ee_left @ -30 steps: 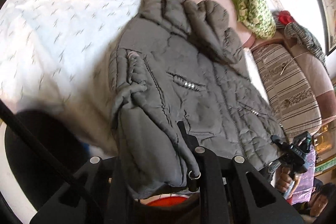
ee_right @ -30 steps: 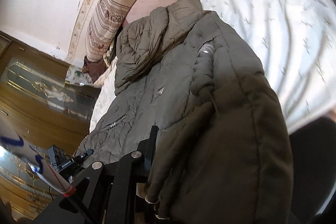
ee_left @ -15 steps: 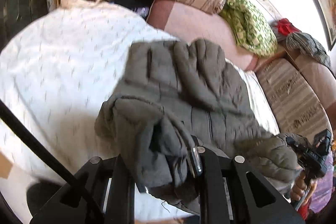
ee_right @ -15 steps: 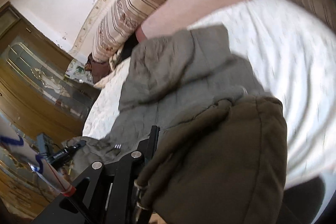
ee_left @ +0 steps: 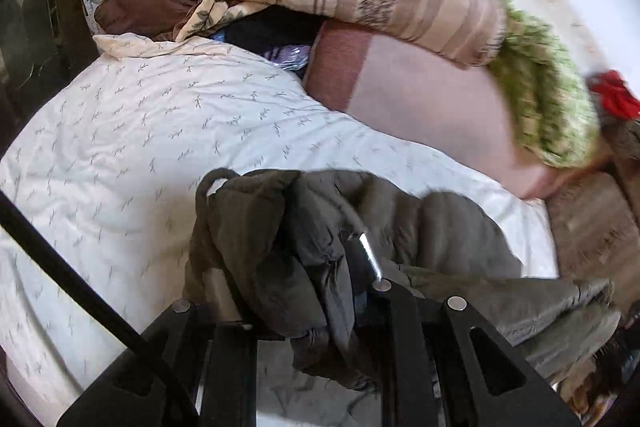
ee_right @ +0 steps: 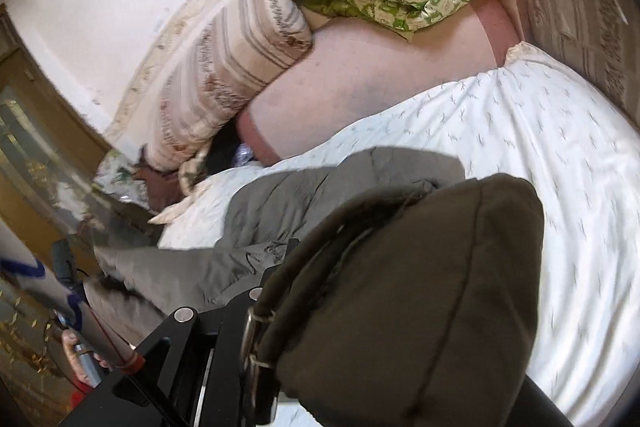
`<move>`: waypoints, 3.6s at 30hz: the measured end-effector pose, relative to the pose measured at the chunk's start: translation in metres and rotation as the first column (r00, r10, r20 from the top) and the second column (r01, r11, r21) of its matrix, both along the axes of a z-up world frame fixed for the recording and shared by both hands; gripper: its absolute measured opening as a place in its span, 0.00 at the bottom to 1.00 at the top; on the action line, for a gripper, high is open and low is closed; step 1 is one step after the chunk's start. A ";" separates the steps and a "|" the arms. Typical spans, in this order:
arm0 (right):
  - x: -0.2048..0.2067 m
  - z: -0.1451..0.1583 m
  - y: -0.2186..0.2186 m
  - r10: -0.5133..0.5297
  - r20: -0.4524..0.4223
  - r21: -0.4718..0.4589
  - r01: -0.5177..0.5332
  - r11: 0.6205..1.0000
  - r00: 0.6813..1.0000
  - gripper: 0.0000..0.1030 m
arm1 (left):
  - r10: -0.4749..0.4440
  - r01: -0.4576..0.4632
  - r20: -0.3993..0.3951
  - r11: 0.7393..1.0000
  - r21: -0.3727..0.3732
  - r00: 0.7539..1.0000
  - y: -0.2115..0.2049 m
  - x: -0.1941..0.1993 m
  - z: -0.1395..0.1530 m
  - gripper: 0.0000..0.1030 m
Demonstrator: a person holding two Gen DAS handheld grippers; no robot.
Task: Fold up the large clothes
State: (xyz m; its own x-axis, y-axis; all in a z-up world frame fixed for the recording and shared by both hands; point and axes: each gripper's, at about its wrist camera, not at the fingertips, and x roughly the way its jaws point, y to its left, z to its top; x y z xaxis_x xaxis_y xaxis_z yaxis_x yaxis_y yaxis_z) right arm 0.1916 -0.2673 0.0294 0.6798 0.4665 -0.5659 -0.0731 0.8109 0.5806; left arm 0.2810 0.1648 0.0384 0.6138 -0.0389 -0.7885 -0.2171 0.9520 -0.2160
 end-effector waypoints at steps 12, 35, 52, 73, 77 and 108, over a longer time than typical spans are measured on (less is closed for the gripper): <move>0.149 -0.079 -0.006 -0.107 -0.271 0.030 0.120 0.992 0.957 0.21 | 0.068 -0.066 -0.109 0.998 0.020 0.992 -0.010 0.116 -0.067 0.25; 0.059 -0.004 0.082 -0.015 -0.019 -0.428 0.005 0.904 1.000 0.84 | -0.196 0.197 -0.023 0.977 0.077 0.980 -0.109 0.011 -0.030 0.65; 0.201 -0.111 0.056 -0.083 -0.072 -0.388 0.049 0.920 0.994 0.96 | -0.120 0.130 -0.075 0.983 0.134 0.990 -0.122 0.170 -0.133 0.91; 0.071 -0.056 0.049 -0.095 -0.031 -0.347 0.078 0.934 0.995 0.88 | 0.115 -0.091 -0.069 0.953 0.287 0.991 -0.001 0.028 -0.090 0.86; 0.052 -0.106 0.024 -0.148 -0.127 -0.370 0.091 0.924 0.981 0.87 | 0.162 -0.136 -0.147 0.975 0.175 0.976 0.039 0.015 -0.128 0.87; -0.232 -0.033 0.092 -0.082 0.163 -0.329 0.133 0.935 0.983 0.90 | 0.131 -0.464 0.668 0.814 0.349 0.733 -0.077 -0.378 0.054 1.00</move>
State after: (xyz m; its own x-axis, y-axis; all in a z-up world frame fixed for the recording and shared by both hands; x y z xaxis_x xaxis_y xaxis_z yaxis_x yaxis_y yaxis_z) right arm -0.0407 -0.1752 -0.0032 0.8011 0.1851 -0.5692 -0.0371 0.9645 0.2614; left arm -0.0969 0.0880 0.0925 0.8605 0.4946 -0.1224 -0.4930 0.8689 0.0448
